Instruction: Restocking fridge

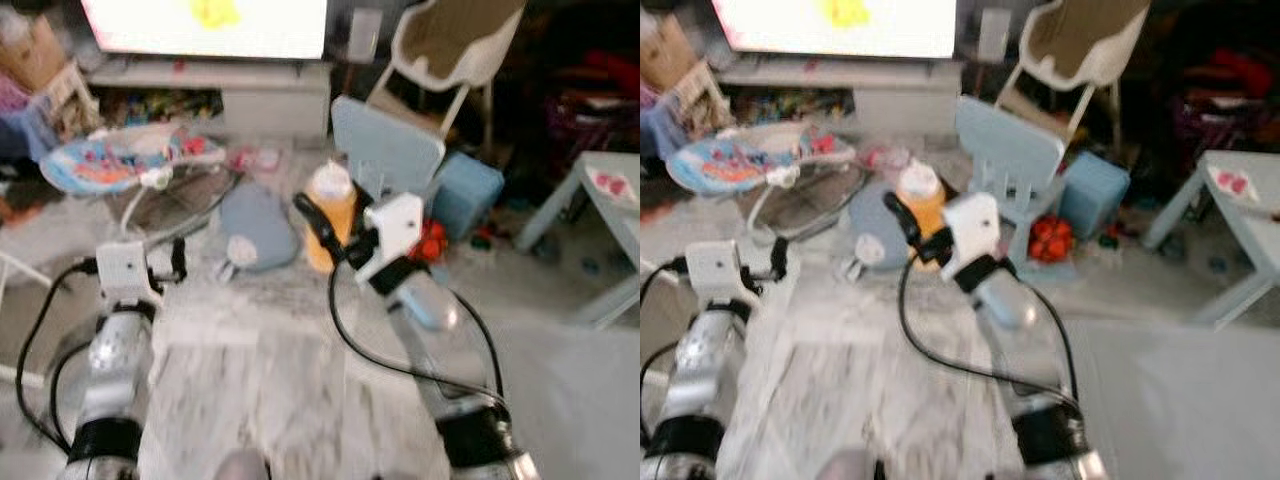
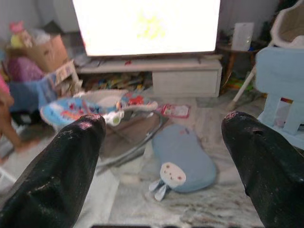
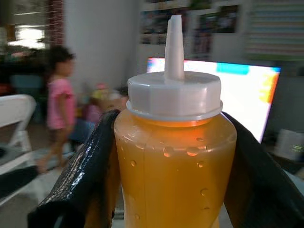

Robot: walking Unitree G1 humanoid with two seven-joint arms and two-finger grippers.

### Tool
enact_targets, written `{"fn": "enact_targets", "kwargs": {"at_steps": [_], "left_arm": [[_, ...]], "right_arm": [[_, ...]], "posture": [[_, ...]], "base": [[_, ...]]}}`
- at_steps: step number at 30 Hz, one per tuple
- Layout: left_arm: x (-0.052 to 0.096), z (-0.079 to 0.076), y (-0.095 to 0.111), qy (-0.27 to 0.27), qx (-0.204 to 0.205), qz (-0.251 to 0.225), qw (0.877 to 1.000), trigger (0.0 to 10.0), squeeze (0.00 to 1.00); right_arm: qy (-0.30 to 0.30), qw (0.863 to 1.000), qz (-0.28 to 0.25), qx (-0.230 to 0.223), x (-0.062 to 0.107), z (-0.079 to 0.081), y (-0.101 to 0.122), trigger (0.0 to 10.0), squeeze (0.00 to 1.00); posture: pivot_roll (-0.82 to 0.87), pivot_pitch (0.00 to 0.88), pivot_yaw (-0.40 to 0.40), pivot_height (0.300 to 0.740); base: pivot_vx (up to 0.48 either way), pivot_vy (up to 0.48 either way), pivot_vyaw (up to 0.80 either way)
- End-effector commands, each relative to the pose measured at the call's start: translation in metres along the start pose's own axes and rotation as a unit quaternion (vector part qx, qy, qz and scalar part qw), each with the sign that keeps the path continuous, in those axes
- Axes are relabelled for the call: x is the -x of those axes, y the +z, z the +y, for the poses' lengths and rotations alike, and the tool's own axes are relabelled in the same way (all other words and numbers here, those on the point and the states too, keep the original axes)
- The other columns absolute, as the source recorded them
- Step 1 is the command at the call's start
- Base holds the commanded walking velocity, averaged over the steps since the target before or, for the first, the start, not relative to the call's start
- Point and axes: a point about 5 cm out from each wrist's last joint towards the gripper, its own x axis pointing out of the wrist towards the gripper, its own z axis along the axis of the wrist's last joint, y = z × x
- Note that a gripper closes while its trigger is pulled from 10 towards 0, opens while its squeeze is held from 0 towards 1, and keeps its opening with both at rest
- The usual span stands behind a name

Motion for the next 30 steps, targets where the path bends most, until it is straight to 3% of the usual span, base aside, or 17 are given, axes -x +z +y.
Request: {"fn": "enact_targets", "kwargs": {"at_steps": [1, 3, 10, 13, 15, 16, 20, 24, 26, 30], "left_arm": [[0.005, -0.002, -0.003, -0.029, -0.017, 0.009, 0.999, 10.0, 0.0], [0.01, -0.001, -0.007, -0.046, -0.022, 0.02, 0.998, 10.0, 0.0], [0.027, -0.003, -0.017, -0.086, -0.01, 0.046, 0.995, 10.0, 0.0], [0.031, -0.001, -0.018, -0.065, 0.002, 0.048, 0.997, 10.0, 0.0], [0.033, -0.001, -0.019, -0.063, 0.0, 0.049, 0.997, 10.0, 0.0], [0.033, -0.002, -0.021, -0.063, 0.002, 0.055, 0.996, 10.0, 0.0], [0.034, -0.002, -0.024, -0.063, 0.0, 0.06, 0.996, 10.0, 0.0], [0.029, -0.001, -0.024, -0.063, 0.001, 0.066, 0.996, 10.0, 0.0], [0.025, -0.002, -0.02, -0.061, -0.004, 0.06, 0.996, 10.0, 0.0], [0.025, -0.002, -0.019, -0.053, -0.008, 0.058, 0.997, 10.0, 0.0]], "right_arm": [[-0.028, 0.999, 0.016, 0.026, 0.009, -0.016, -0.005, 10.0, 0.0], [-0.027, 0.998, 0.027, 0.044, 0.014, -0.023, -0.009, 10.0, 0.0], [-0.06, 0.995, 0.068, 0.036, 0.024, -0.044, -0.023, 10.0, 0.0], [-0.097, 0.993, 0.07, 0.012, 0.026, -0.04, -0.029, 10.0, 0.0], [-0.112, 0.991, 0.077, -0.001, 0.028, -0.026, -0.033, 10.0, 0.0], [-0.104, 0.992, 0.069, -0.003, 0.029, -0.015, -0.031, 10.0, 0.0], [-0.087, 0.994, 0.066, -0.013, 0.03, -0.004, -0.031, 10.0, 0.0], [-0.087, 0.993, 0.075, 0.009, 0.035, -0.015, -0.032, 10.0, 0.0], [-0.09, 0.993, 0.077, 0.017, 0.034, -0.028, -0.03, 10.0, 0.0], [-0.093, 0.993, 0.073, 0.019, 0.03, -0.03, -0.027, 10.0, 0.0]], "posture": [[0.04, 0.0, 0.019, 0.74], [0.04, 0.002, 0.023, 0.74], [0.06, 0.0, 0.015, 0.74], [0.07, 0.0, 0.006, 0.74], [0.07, 0.002, 0.001, 0.74], [0.07, 0.002, 0.001, 0.74], [0.06, 0.005, 0.004, 0.74], [0.05, 0.004, -0.007, 0.74], [0.04, 0.006, -0.016, 0.74], [0.05, 0.01, -0.02, 0.74]], "base": [[0.0, 0.48, 0.0], [0.0, 0.48, 0.0], [0.0, 0.48, 0.0], [0.0, 0.48, 0.0], [0.0, 0.48, 0.0], [0.0, 0.48, 0.0], [0.0, 0.48, 0.0], [0.0, 0.48, 0.0], [0.0, 0.48, 0.0], [0.0, 0.477, 0.0]]}}
